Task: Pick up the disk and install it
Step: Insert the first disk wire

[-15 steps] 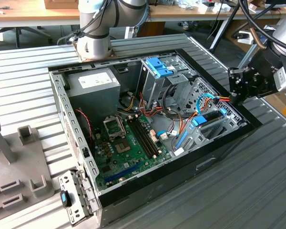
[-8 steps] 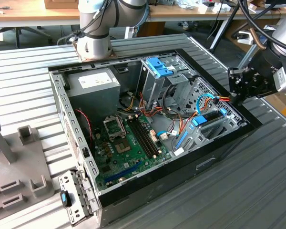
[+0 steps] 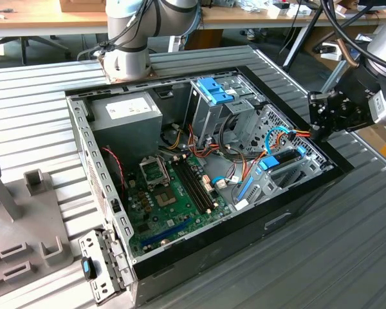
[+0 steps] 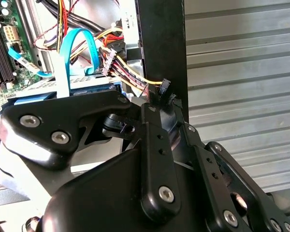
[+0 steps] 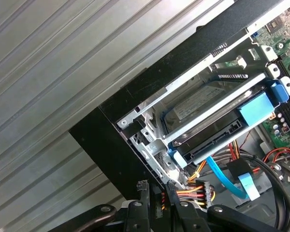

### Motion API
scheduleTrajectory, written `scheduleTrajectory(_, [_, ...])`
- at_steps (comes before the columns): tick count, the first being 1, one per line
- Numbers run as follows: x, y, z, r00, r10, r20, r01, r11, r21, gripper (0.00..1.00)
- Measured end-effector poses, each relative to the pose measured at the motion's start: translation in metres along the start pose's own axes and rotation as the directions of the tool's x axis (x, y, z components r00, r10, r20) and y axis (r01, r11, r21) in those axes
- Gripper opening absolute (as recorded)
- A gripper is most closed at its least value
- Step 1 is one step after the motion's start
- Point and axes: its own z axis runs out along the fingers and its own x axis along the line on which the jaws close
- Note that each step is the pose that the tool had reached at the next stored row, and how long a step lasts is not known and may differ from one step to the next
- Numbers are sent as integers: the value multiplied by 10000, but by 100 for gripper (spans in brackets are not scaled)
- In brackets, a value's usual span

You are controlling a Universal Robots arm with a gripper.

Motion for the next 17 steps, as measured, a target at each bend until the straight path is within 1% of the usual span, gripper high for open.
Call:
scheduleTrajectory(16, [-11,7,-8,10000,-1,-4,1,10000,3,27])
scheduleTrajectory(17, [-12,7,-8,10000,-1,-4,1,10000,3,18])
